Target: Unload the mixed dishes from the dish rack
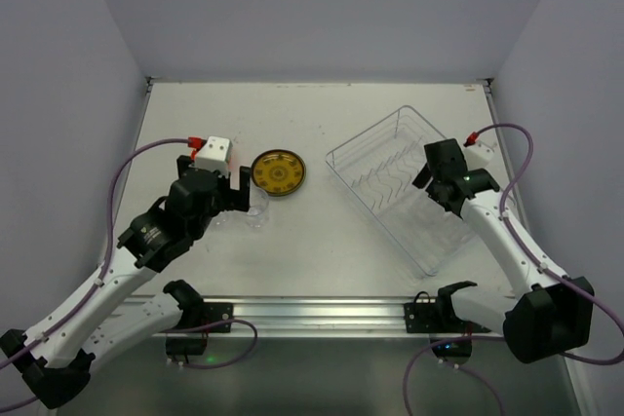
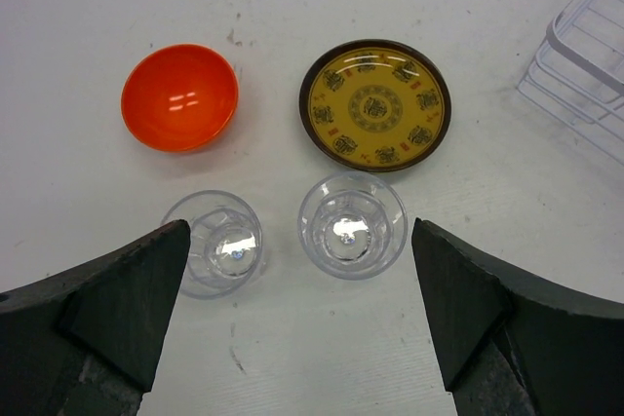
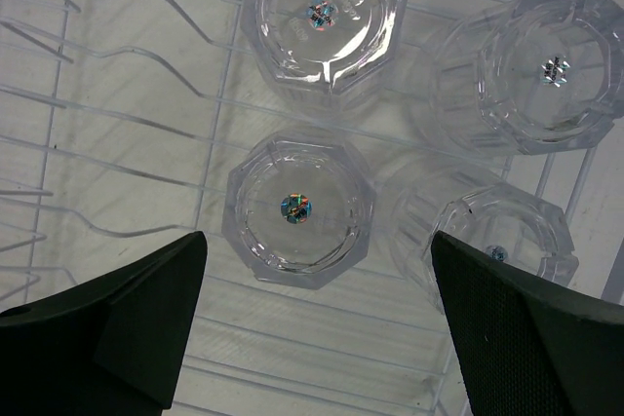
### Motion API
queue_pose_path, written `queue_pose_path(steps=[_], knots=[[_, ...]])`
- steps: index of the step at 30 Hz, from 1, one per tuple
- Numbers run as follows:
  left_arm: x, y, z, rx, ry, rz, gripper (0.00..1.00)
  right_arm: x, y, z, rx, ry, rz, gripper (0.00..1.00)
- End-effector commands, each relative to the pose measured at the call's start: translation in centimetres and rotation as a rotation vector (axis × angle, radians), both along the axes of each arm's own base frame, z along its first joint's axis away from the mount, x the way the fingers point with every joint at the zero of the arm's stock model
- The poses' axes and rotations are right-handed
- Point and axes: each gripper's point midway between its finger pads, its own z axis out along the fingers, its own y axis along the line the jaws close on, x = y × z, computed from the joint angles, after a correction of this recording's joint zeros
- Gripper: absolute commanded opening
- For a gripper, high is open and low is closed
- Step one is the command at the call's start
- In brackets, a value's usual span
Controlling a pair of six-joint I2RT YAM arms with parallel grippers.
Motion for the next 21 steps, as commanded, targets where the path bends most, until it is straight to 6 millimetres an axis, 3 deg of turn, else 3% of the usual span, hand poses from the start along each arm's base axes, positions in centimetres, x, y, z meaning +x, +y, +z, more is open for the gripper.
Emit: queue_pose_path(steps=[1, 11, 21], knots=[[0.6, -0.9, 0.4, -0.051, -0.021, -0.005, 1.00, 0.9, -1.0, 1.3, -0.023, -0.052, -0.079, 0.99], [0.5, -1.8, -0.5, -0.048, 0.011, -0.052, 1.00, 3.2, 0.0, 0.3, 0.029, -0.079, -0.039, 0.98], [0.4, -2.2, -0.6, -0.054, 0.017, -0.075, 1.00, 2.8, -0.5, -1.7, 0.026, -0.051, -0.098, 0.94]])
